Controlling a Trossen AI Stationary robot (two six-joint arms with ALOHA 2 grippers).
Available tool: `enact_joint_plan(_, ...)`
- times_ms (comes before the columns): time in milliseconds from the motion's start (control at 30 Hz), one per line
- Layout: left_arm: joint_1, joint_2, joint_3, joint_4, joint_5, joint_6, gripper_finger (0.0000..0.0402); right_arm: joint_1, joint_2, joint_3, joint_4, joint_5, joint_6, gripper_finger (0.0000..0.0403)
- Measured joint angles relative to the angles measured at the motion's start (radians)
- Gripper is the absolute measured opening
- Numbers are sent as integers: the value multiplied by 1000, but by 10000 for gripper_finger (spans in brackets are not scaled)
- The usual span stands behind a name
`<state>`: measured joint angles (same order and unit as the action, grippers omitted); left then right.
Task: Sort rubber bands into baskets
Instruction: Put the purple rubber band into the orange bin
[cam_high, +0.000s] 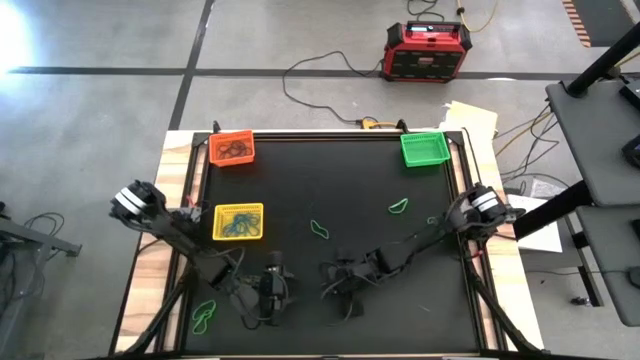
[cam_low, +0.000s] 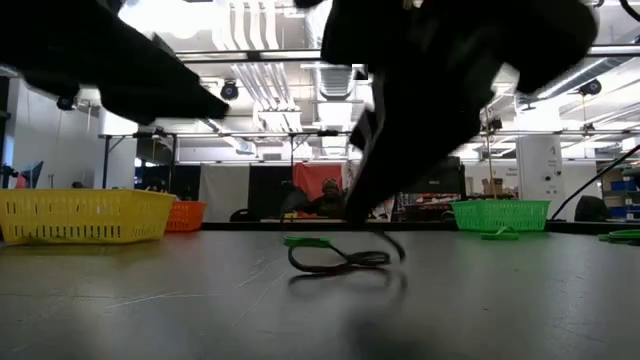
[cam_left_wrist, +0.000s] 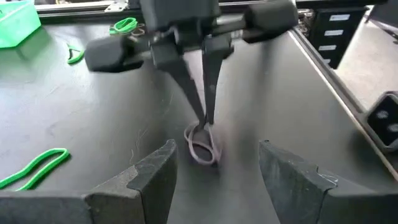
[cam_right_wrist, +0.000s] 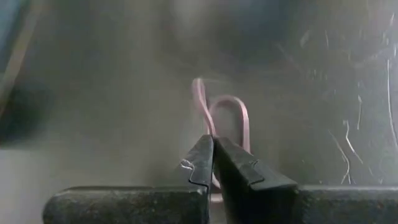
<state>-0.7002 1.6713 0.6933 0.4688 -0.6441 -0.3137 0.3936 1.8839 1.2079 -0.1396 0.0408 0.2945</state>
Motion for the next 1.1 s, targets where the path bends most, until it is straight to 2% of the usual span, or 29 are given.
enact_joint_plan(133,16,62,0,63,2,5,207,8,39,8,-7,21,6,33)
enact_joint_plan(300,31,117,1,174,59,10,207,9,52,23,-5,86,3,84)
enact_joint_plan(433,48,158,20,196,56,-13,207,8,35,26,-21,168,-5,122)
enact_joint_plan(600,90,234,58,192,-29,-35,207,12,-10,29,-47,172,-3,157)
enact_joint_plan(800,147,322,136,188,23,-41,208,29,-60,27,-151,179,1,185)
enact_joint_plan(967,156,405,229,94,23,-55,224,79,-123,27,-245,295,4,201)
enact_joint_plan(1100,159,448,273,82,-26,-99,251,119,-175,27,-282,397,27,210)
